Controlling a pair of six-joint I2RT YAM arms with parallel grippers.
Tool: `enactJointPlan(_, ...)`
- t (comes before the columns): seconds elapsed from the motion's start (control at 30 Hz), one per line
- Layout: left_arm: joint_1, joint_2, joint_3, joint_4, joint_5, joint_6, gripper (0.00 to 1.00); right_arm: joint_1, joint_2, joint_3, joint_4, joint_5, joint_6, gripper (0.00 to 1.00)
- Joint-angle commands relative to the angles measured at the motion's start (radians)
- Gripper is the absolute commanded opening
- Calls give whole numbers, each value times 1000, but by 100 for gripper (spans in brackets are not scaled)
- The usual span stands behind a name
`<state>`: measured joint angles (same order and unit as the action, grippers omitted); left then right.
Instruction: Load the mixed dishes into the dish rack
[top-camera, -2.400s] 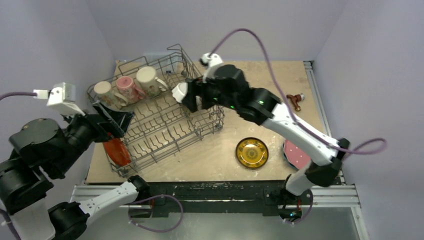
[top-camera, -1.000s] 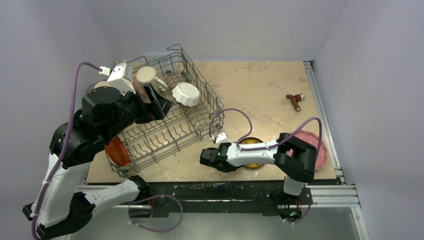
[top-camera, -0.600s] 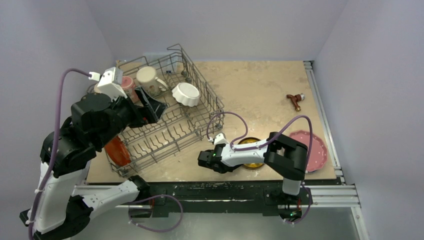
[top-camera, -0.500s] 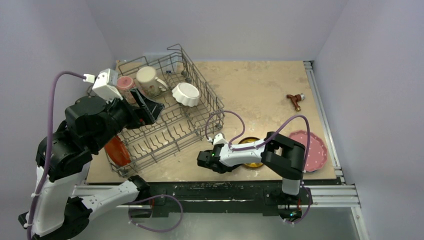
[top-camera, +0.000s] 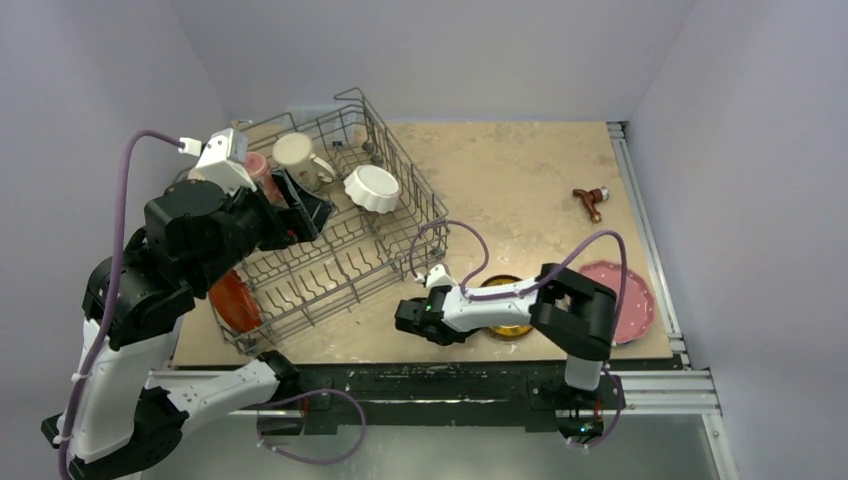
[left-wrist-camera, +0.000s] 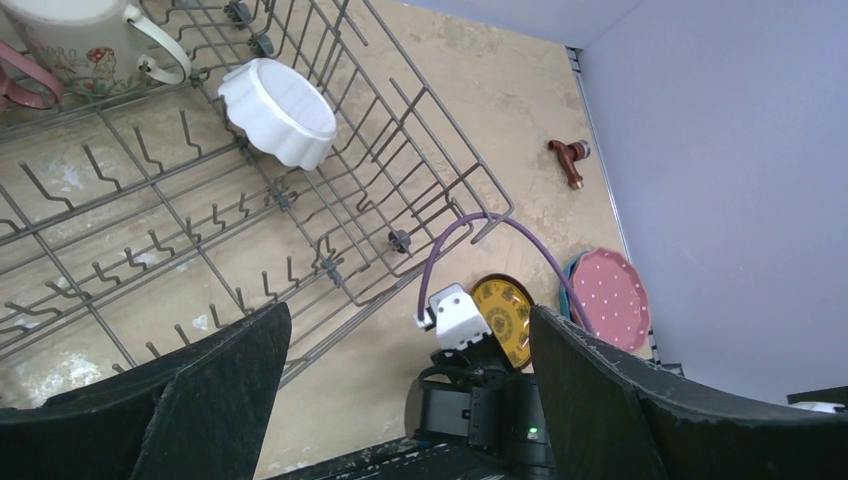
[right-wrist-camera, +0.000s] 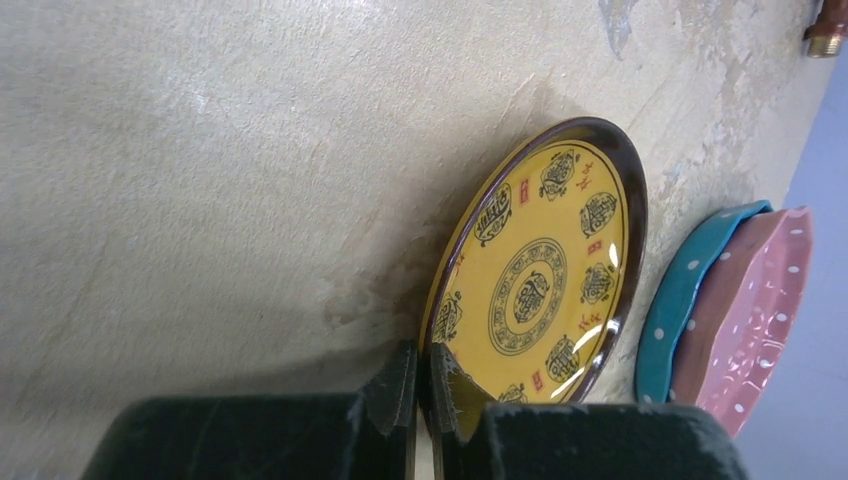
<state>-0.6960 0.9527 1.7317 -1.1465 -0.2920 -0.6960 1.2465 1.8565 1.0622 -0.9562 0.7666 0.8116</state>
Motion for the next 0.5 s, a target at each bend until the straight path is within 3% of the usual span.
enactJointPlan(0.0, -1, -1, 6, 34, -16, 30, 88, 7, -190, 9, 6, -15, 11, 0)
enactJointPlan(0.17, -1, 35, 20, 63, -4, 39, 88, 7, -482, -74, 103, -83, -50, 0)
enactJointPlan(0.33, -2, 57, 28, 72, 14, 46, 88, 5, -834, -211, 359, -215, -154, 0)
enactJointPlan(0.47, -1, 40, 2, 84, 4, 43, 88, 5, -1041, -249, 450, -251, -161, 0)
